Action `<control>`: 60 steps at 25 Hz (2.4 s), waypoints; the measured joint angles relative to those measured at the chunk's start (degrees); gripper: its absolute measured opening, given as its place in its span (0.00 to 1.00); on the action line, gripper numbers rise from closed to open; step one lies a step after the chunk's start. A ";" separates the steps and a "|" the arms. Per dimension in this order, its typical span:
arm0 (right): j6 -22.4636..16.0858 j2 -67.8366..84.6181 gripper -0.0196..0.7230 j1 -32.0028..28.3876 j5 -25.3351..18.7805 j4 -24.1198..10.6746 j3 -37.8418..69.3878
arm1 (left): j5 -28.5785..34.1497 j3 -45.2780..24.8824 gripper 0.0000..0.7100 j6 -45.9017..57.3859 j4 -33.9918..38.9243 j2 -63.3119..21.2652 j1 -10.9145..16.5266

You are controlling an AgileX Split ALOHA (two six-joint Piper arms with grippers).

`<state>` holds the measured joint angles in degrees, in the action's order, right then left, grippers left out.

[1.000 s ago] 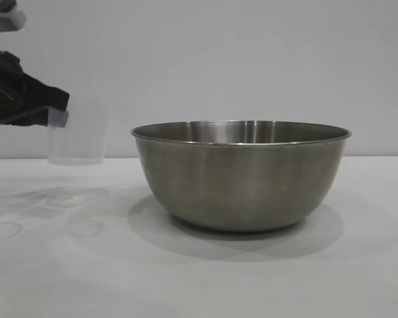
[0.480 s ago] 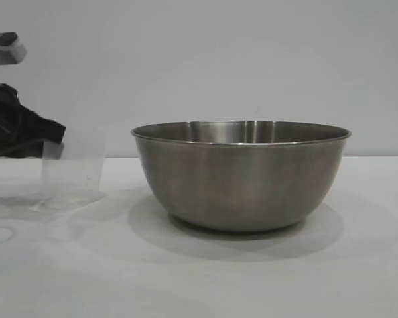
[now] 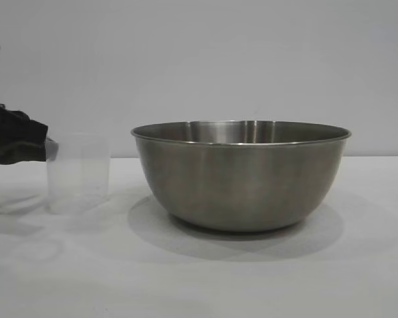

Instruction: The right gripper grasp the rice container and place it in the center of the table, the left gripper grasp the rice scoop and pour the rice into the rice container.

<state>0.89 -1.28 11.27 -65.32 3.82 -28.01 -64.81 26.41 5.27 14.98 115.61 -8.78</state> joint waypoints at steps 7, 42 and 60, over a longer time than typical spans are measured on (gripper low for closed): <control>0.00 0.00 0.38 0.00 0.00 0.00 0.00 | -0.22 -6.25 0.30 -0.08 -3.62 -1.08 0.00; 0.00 0.00 0.38 0.00 0.00 0.09 0.00 | 34.45 -9.71 0.30 13.76 16.05 -67.13 21.63; 0.00 0.00 0.38 0.00 0.00 0.09 0.00 | 47.16 -9.99 0.30 75.07 73.13 -101.45 21.63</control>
<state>0.89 -1.28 11.27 -65.32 3.91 -28.01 -17.65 16.42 80.34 88.11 14.16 12.86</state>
